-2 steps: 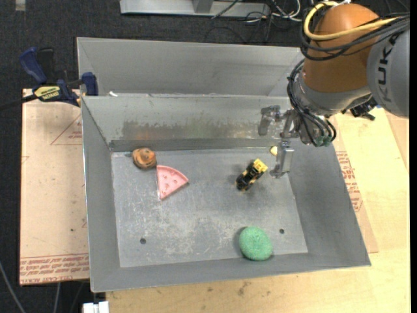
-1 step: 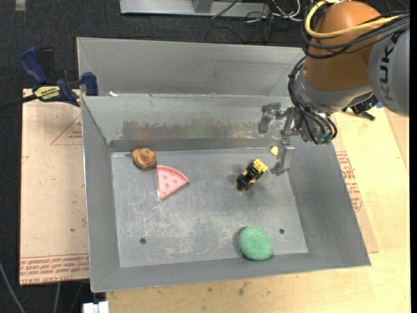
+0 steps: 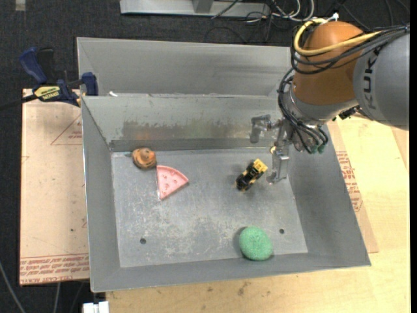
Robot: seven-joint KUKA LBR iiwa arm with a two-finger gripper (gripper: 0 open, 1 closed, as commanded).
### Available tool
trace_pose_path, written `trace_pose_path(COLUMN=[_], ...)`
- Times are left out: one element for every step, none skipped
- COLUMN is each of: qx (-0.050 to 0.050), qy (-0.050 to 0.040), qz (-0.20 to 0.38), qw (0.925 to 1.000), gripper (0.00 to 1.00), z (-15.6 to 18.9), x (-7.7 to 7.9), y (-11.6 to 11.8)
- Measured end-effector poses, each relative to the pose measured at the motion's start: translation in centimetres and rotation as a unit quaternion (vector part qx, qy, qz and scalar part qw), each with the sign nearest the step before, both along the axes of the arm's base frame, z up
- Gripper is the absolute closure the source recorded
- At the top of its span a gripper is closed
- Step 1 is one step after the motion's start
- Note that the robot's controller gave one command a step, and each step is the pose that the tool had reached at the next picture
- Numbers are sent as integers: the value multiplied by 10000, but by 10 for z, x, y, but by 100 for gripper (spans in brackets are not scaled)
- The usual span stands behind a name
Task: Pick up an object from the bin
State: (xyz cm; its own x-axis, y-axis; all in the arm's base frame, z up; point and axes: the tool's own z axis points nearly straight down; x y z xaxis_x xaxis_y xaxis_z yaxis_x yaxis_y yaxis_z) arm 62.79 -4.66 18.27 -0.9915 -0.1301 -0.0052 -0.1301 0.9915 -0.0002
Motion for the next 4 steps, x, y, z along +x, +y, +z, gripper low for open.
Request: trace_pose_path(qx=[-3, -5, -11, -3], qy=[7, 11, 7, 11], qz=[1363, 1715, 3072, 3708], qw=[9907, 9852, 9516, 9287], gripper=[0, 0, 0, 100], z=[-22, -47, -92, -113], x=[10, 15, 12, 15], y=[-8, -15, -10, -9])
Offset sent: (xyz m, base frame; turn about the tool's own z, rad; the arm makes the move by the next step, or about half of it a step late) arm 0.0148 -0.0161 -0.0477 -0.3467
